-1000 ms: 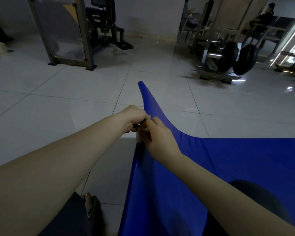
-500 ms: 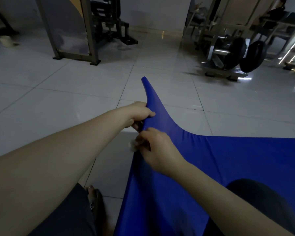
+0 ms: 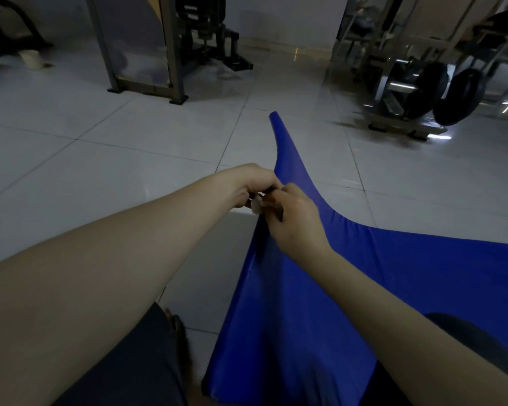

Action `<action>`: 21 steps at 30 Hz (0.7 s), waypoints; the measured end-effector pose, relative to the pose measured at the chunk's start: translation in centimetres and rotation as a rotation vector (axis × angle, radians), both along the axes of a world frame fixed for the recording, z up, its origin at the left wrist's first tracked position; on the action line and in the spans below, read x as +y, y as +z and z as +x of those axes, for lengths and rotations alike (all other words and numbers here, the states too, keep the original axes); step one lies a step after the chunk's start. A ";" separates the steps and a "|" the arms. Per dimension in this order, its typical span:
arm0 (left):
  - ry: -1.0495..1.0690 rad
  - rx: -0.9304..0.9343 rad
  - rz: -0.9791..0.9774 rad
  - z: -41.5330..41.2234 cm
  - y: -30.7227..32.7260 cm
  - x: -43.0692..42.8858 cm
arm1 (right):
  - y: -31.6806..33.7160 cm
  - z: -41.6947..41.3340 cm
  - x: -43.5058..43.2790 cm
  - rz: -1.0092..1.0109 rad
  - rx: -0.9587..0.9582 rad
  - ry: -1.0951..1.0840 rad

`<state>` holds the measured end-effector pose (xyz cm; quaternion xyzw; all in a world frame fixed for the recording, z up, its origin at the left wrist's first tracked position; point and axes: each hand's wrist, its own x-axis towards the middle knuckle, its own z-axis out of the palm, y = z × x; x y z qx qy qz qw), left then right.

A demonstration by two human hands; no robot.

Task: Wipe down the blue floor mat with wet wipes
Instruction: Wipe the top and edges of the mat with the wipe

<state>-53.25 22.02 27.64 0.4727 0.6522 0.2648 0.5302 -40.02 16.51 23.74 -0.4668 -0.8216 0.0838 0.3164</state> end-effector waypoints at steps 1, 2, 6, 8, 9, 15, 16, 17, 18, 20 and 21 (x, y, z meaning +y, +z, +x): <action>0.013 -0.006 0.014 -0.1 -0.3 0.2 | -0.3 -0.3 -0.9 -0.009 -0.008 0.053; 0.026 -0.016 0.024 -0.2 -0.5 0.5 | -0.5 -0.5 -2.4 -0.040 -0.031 0.125; 0.050 -0.044 0.036 -0.6 -1.3 0.8 | -1.5 -0.6 -8.6 -0.096 -0.130 0.424; 0.036 -0.054 0.029 -0.5 -1.3 0.8 | -1.7 -0.5 -8.3 -0.010 -0.179 0.464; 0.018 -0.054 0.020 -0.4 -1.1 0.7 | -1.6 -0.3 -7.1 0.041 -0.189 0.427; -0.135 0.063 0.015 0.4 -0.5 -0.6 | -0.4 2.1 0.5 0.106 0.004 -0.025; -0.118 0.075 0.028 0.3 -0.6 -0.5 | -0.6 2.0 0.1 0.103 0.017 -0.019; -0.098 0.093 0.040 0.2 -0.7 -0.3 | -0.8 1.7 -0.8 0.092 0.027 0.004; -0.073 0.108 0.051 0.0 -0.8 -0.1 | -1.1 1.4 -1.9 0.066 0.030 0.049; 0.006 0.107 0.062 -0.5 -1.1 0.4 | -1.8 0.8 -5.0 -0.012 0.003 0.221; 0.046 0.087 0.056 -0.8 -1.3 0.5 | -1.9 0.5 -6.6 -0.057 -0.029 0.330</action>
